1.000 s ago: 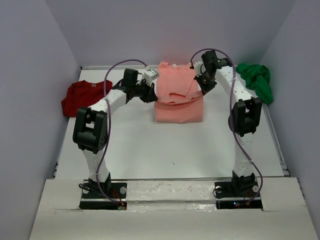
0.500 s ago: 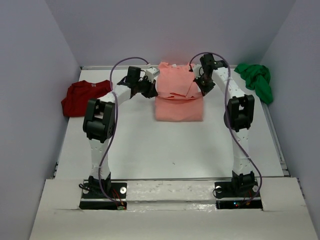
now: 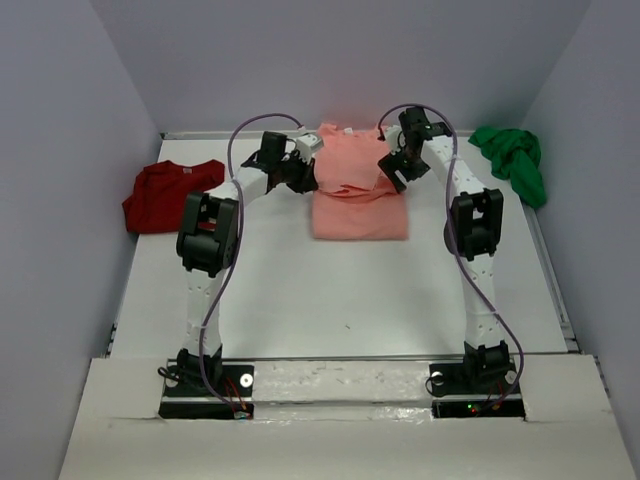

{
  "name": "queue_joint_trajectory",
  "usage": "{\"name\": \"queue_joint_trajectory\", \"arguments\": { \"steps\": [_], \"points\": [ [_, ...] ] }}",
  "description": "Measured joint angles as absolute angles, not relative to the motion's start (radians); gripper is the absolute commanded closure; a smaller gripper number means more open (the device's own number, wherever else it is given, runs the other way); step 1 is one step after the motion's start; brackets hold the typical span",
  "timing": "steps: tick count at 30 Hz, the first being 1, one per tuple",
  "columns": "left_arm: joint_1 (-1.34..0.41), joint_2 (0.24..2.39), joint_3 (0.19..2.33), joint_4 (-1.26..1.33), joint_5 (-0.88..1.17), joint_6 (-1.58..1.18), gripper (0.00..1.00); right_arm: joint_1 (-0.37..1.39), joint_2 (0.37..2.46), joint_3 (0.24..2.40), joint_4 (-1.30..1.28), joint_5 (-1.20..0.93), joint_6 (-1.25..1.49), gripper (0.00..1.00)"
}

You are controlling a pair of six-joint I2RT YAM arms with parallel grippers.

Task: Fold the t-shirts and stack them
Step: Fold the tshirt

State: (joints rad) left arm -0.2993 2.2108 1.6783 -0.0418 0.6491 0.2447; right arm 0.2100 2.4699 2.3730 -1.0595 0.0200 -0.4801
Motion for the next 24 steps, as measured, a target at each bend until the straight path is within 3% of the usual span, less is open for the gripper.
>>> {"name": "queue_joint_trajectory", "arguments": {
  "steps": [2, 5, 6, 9, 16, 18, 21, 22, 24],
  "points": [
    [-0.299, 2.221, 1.692, -0.044, 0.632, 0.257, 0.68, 0.209, 2.472, 2.374, -1.045, 0.032, -0.478, 0.00],
    [-0.299, 2.230, 1.746, -0.068, 0.577, 0.296, 0.52, 0.209, 2.476, 2.387, -1.031, 0.051, -0.482, 0.00],
    [-0.299, 2.230, 1.777, -0.079, 0.552, 0.315, 0.34, 0.209, 2.477, 2.394, -1.029, 0.059, -0.483, 0.00],
    [-0.299, 2.230, 1.878, -0.093, 0.486, 0.363, 0.02, 0.209, 2.477, 2.424, -1.024, 0.081, -0.484, 0.00],
    [-0.292, 2.094, 1.974, -0.101, 0.386, 0.414, 0.01, 0.208, 2.426, 2.418, -0.984, 0.139, -0.469, 0.01],
    [-0.289, 2.006, 1.921, -0.093, 0.382, 0.410, 0.01, 0.207, 2.366, 2.374, -0.954, 0.162, -0.454, 0.12],
    [-0.286, 1.840, 1.773, -0.085, 0.403, 0.400, 0.03, 0.202, 2.238, 2.283, -0.917, 0.173, -0.432, 0.65],
    [-0.284, 1.777, 1.708, -0.088, 0.420, 0.395, 0.05, 0.199, 2.178, 2.246, -0.906, 0.162, -0.416, 0.96],
    [-0.284, 1.707, 1.625, -0.099, 0.442, 0.391, 0.15, 0.197, 2.088, 2.204, -0.911, 0.128, -0.402, 1.00]
  ]
}}
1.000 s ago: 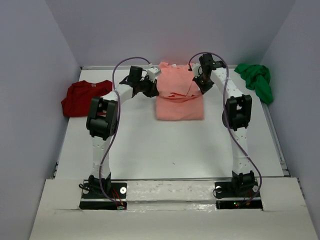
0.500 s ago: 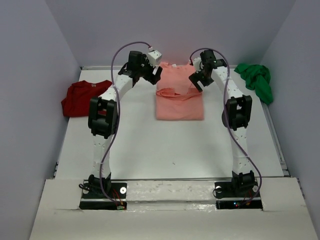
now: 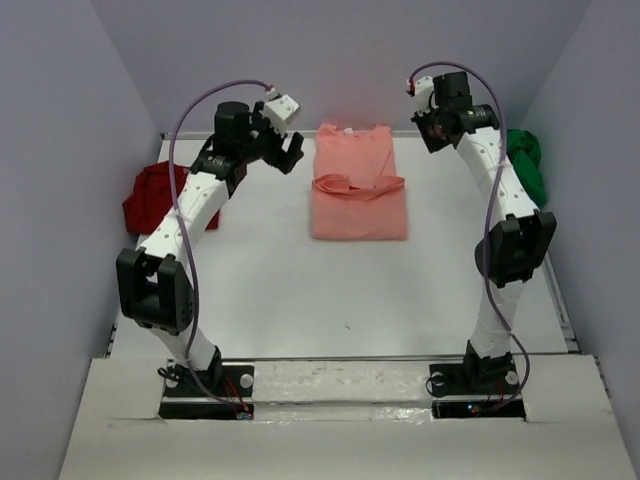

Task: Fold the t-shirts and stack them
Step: Fold the tshirt

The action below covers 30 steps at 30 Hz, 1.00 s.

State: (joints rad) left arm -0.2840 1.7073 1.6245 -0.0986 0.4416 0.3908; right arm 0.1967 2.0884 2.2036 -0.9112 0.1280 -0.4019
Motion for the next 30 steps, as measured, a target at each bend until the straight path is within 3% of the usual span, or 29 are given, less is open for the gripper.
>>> {"name": "queue_joint_trajectory", "arguments": {
  "steps": [4, 5, 9, 17, 22, 30],
  "points": [
    [-0.284, 1.612, 1.393, -0.124, 0.493, 0.388, 0.31, 0.194, 1.983, 2.150, -0.947, -0.007, -0.385, 1.00],
    [-0.284, 1.603, 1.332, -0.138, 0.502, 0.384, 0.38, 0.195, 1.982, 2.149, -0.972, -0.066, -0.385, 1.00],
    [-0.277, 1.589, 1.158, -0.170, 0.513, 0.380, 0.49, 0.203, 2.062, 2.148, -1.036, -0.207, -0.385, 1.00],
    [-0.260, 1.359, 0.960, -0.152, 0.487, 0.433, 0.44, 0.286, 2.436, 2.373, -1.182, -0.338, -0.390, 1.00],
    [-0.250, 1.216, 0.909, -0.094, 0.430, 0.458, 0.41, 0.364, 2.496, 2.416, -1.196, -0.343, -0.397, 1.00],
    [-0.208, 1.212, 0.895, -0.085, 0.399, 0.466, 0.36, 0.406, 2.505, 2.466, -1.171, -0.362, -0.396, 1.00]
  ]
}}
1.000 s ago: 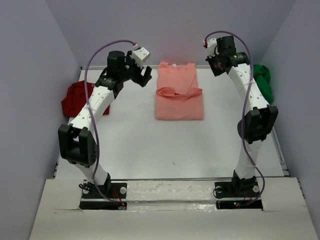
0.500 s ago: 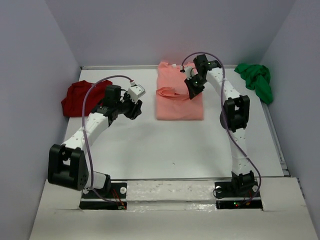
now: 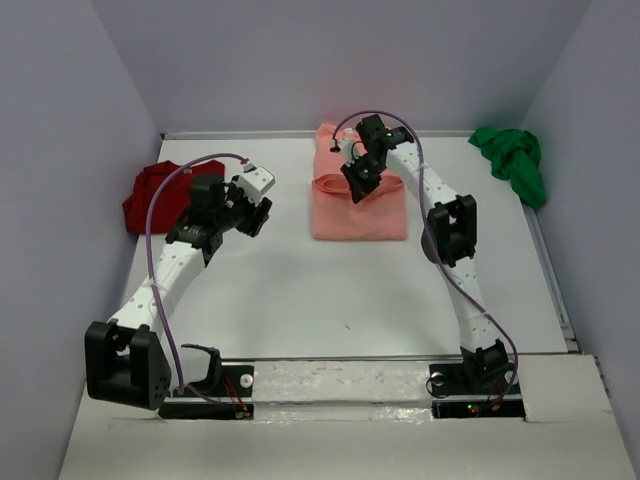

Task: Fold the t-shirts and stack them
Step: Fold the tshirt

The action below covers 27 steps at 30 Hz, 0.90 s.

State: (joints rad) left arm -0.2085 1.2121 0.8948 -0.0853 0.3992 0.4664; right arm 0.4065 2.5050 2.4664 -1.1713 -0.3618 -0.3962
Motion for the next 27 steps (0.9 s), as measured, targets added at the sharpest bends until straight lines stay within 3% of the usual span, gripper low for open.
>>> {"name": "queue_joint_trajectory", "arguments": {
  "steps": [4, 13, 20, 27],
  "points": [
    [-0.205, 1.212, 0.894, -0.085, 0.398, 0.466, 0.29, 0.402, 2.529, 2.479, -1.140, -0.361, -0.396, 1.00],
    [-0.198, 1.213, 0.894, -0.086, 0.387, 0.466, 0.27, 0.399, 2.615, 2.492, -1.019, -0.221, -0.397, 1.00],
    [-0.175, 1.213, 0.894, -0.086, 0.394, 0.466, 0.26, 0.400, 2.566, 2.373, -0.749, -0.028, -0.394, 1.00],
    [-0.174, 1.213, 0.894, -0.086, 0.421, 0.457, 0.01, 0.400, 2.465, 2.294, -0.655, 0.090, -0.416, 1.00]
  ]
}}
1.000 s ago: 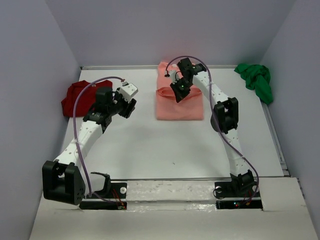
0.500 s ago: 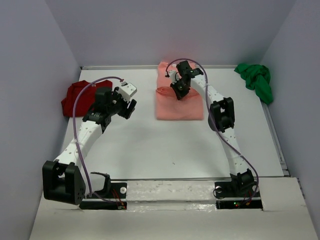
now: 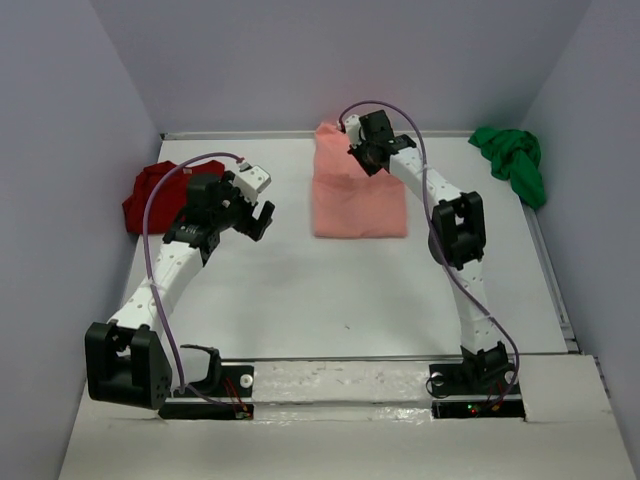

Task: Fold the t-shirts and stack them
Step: Fold the tshirt

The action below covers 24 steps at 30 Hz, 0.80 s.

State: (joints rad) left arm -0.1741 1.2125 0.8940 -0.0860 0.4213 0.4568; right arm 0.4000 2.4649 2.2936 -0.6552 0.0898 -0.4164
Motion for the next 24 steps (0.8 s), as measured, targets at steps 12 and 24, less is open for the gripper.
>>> {"name": "queue_joint_trajectory", "arguments": {
  "steps": [12, 24],
  "points": [
    [-0.135, 1.217, 0.799, 0.089, 0.628, 0.193, 0.01, 0.399, 1.912, 1.765, -0.644, 0.125, -0.389, 0.45],
    [-0.133, 1.504, 0.695, 0.327, 0.838, -0.152, 0.01, 0.371, 1.780, 1.428, -0.766, 0.104, -0.248, 0.46]
  ]
}}
